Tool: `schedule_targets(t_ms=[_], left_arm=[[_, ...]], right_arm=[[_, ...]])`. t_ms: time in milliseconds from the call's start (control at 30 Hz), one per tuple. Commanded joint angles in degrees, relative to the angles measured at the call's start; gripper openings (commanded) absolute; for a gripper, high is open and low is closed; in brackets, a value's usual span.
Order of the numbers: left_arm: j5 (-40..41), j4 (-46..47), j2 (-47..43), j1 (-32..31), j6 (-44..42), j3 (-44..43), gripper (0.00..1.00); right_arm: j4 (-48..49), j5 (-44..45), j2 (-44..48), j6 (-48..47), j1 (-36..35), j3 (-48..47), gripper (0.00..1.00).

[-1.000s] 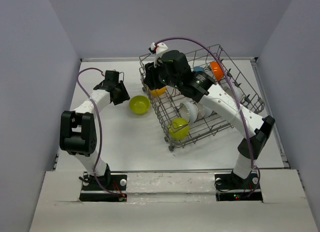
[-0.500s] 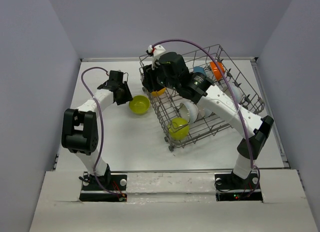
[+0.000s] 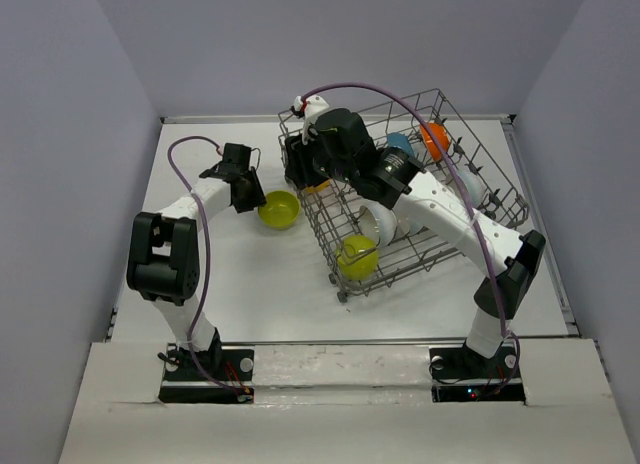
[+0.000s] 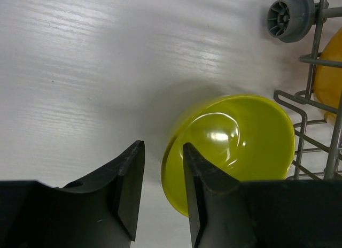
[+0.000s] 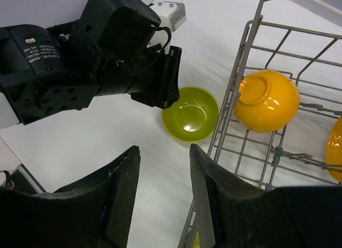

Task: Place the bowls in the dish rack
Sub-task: Pick up the bowl from the center of the board.

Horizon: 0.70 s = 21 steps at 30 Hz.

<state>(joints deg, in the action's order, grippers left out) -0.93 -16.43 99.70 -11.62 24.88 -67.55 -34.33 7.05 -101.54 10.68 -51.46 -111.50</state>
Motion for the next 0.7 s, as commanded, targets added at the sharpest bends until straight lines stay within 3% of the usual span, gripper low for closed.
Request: schedule_targets(t_ms=[0,133,467,667], left_arm=[[2.25,-0.45,0.32,-0.16,-0.45,-2.68,0.42],[2.07,-0.71,1.11,-0.16,-0.8,-3.29,0.36],[1.81,-0.8,1.55,-0.16,-1.33,-3.47,0.34],[1.55,-0.98,1.9,-0.25,-1.68,-3.47,0.26]], right_arm=[[1.98,-0.72,0.64,-0.83,-0.83,0.32,0.48],[1.98,-0.9,0.72,-0.83,-0.83,0.67,0.48],[1.98,-0.81,0.99,-1.01,-1.36,1.46,0.48],[1.98,-0.81,0.9,-1.36,-1.36,2.16,0.48]])
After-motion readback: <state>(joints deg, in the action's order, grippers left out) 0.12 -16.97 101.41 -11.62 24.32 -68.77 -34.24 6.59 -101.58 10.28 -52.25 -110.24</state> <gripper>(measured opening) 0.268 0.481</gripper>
